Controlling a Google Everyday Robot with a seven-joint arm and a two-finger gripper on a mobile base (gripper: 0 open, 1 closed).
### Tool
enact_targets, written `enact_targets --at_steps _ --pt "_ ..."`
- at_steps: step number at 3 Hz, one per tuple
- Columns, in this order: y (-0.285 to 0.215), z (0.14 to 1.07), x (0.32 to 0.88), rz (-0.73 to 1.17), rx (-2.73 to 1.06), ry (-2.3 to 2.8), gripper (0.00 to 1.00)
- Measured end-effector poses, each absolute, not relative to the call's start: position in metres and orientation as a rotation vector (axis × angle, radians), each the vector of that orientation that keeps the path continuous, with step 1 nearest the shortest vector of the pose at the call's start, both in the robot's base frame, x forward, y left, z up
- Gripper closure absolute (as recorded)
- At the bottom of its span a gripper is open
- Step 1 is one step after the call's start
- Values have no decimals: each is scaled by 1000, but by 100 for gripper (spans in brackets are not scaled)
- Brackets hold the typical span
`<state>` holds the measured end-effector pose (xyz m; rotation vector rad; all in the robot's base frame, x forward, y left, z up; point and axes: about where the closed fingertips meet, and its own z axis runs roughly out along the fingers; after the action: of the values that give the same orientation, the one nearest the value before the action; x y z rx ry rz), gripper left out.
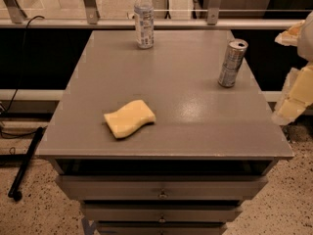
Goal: Knock redbull can over
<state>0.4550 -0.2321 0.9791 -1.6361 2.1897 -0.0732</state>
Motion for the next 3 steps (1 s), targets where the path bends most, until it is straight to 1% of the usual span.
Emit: enact_targets --at_steps 1,3 --pt "-257 966 481 -43 -1537 2162 0" --pt "-292 927 559 89 -1317 2026 0"
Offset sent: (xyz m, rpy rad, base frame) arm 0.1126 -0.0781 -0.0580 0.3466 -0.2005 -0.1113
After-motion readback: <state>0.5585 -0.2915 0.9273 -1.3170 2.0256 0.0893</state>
